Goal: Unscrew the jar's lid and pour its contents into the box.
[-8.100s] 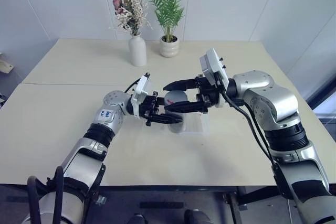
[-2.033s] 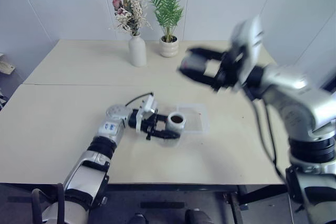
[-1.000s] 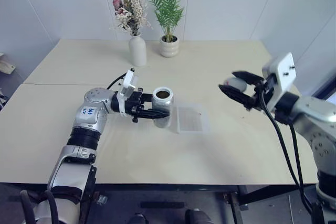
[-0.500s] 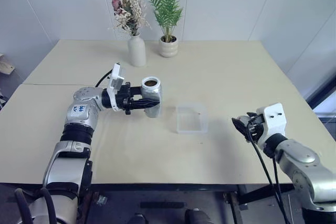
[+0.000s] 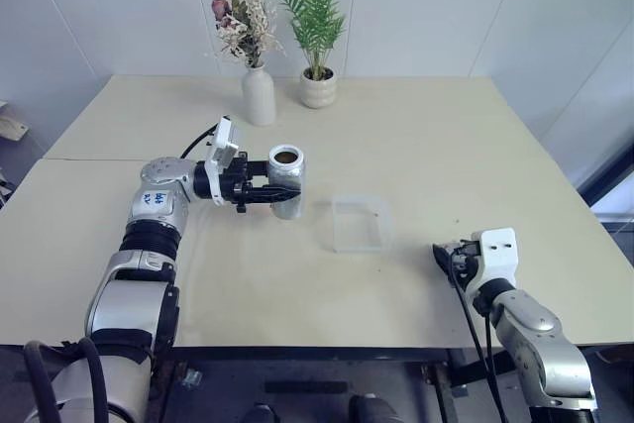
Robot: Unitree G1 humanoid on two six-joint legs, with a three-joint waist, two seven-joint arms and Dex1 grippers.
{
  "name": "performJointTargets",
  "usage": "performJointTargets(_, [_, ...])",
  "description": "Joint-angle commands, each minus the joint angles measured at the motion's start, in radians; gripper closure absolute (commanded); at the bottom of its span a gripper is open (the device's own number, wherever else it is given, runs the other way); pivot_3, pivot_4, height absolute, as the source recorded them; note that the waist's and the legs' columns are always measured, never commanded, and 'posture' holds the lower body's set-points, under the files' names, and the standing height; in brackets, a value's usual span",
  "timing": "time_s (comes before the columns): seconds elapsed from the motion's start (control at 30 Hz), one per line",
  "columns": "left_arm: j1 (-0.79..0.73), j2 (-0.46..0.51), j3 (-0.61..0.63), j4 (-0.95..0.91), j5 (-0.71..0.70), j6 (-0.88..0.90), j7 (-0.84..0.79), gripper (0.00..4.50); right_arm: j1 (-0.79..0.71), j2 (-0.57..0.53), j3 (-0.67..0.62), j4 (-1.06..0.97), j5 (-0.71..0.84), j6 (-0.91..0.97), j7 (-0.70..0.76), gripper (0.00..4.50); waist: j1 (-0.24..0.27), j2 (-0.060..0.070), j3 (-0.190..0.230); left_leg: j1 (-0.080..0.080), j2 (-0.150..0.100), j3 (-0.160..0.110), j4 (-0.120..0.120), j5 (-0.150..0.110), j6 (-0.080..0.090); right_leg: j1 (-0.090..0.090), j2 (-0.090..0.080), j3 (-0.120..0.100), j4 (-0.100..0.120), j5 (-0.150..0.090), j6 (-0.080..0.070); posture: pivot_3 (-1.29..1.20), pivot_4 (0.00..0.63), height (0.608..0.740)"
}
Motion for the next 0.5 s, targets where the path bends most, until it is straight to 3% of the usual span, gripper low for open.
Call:
performJointTargets(0.03, [-0.033, -0.001, 0.016, 0.013, 0.01, -0.04, -0.005, 2.44, 0.022, -0.002, -0.004, -0.037, -0.012, -0.03, 0.004, 0.39, -0.001, 0.0, 0.0, 0.0, 0.0, 0.0, 0.0, 0.0, 0.0, 0.0, 0.0, 0.0, 0.0, 0.0, 0.0, 0.0, 0.15, 0.74])
performJointTargets(0.07, [-0.037, -0.002, 0.016, 0.02, 0.014, -0.053, -0.004, 2.44, 0.026, -0.005, -0.007, -0.052, -0.012, -0.039, 0.006, 0.04, -0.001, 0.0, 0.0, 0.0, 0.0, 0.0, 0.0, 0.0, 0.0, 0.0, 0.0, 0.0, 0.0, 0.0, 0.0, 0.0, 0.15, 0.74])
performJointTargets(0.3, [-0.07, -0.009, 0.015, 0.08, 0.05, -0.143, 0.003, 2.44, 0.072, -0.067, -0.018, -0.202, 0.021, -0.038, 0.098, 0.04, 0.0, 0.0, 0.0, 0.0, 0.0, 0.0, 0.0, 0.0, 0.0, 0.0, 0.0, 0.0, 0.0, 0.0, 0.0, 0.0, 0.15, 0.74])
performJointTargets(0.43, [-0.11, -0.021, 0.009, 0.143, 0.092, -0.241, 0.038, 2.44, 0.112, -0.135, -0.061, -0.324, 0.101, -0.05, 0.211, 0.04, 0.001, 0.0, 0.0, 0.0, 0.0, 0.0, 0.0, 0.0, 0.0, 0.0, 0.0, 0.0, 0.0, 0.0, 0.001, 0.0, 0.15, 0.74])
performJointTargets(0.5, [-0.148, -0.036, -0.004, 0.194, 0.133, -0.324, 0.078, 2.44, 0.146, -0.18, -0.103, -0.402, 0.211, -0.045, 0.315, 0.04, 0.003, 0.0, 0.0, 0.0, 0.0, 0.0, 0.0, 0.0, 0.0, 0.0, 0.0, 0.0, -0.001, 0.0, 0.001, 0.0, 0.15, 0.74])
